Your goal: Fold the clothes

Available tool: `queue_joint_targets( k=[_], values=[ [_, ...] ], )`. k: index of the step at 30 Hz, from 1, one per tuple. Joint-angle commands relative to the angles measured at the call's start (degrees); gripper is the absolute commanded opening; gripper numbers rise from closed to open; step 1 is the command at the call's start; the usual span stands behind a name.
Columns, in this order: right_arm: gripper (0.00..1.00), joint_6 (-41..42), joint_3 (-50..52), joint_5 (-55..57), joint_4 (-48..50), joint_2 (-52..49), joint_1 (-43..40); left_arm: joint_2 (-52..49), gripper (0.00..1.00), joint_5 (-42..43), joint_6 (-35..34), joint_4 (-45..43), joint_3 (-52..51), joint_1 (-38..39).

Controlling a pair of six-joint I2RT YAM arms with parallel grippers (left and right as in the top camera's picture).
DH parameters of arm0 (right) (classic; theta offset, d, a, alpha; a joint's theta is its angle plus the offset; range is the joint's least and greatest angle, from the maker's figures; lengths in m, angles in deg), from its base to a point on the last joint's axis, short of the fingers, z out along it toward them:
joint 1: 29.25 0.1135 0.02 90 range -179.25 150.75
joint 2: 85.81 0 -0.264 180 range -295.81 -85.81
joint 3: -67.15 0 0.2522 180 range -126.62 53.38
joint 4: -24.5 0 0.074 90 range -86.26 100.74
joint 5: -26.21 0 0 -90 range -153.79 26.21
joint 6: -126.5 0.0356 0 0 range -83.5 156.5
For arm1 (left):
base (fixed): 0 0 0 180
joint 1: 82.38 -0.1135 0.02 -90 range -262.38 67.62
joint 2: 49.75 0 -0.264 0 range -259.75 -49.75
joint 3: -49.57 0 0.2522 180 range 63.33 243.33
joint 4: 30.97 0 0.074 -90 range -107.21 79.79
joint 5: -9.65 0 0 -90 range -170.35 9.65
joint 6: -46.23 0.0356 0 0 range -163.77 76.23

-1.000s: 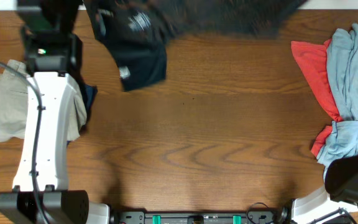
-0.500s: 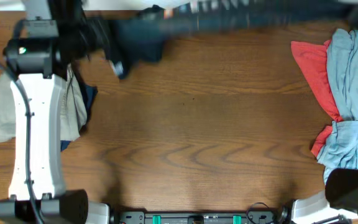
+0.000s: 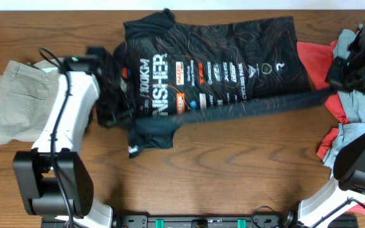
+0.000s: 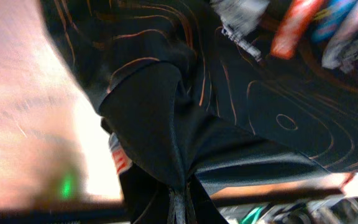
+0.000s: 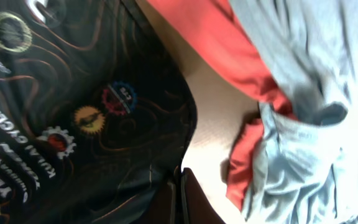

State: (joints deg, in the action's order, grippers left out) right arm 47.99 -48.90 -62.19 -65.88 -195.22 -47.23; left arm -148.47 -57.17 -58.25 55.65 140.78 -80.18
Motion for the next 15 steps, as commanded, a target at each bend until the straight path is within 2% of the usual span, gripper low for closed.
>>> queue_joint_targets(
  k=[1,8,15],
  values=[
    [0.01,-0.3,5.7,3.0,0.1,0.2,-1.1,0.2,0.06,-1.7,1.2,0.0,-6.3,1.0],
    [0.01,3.0,17.2,3.0,3.6,0.3,-1.6,1.3,0.06,-1.8,1.4,0.0,-16.3,1.4],
    [0.01,3.3,18.4,3.1,4.7,1.7,-1.7,7.5,0.06,-2.0,2.0,1.7,-18.0,1.4]
  ],
)
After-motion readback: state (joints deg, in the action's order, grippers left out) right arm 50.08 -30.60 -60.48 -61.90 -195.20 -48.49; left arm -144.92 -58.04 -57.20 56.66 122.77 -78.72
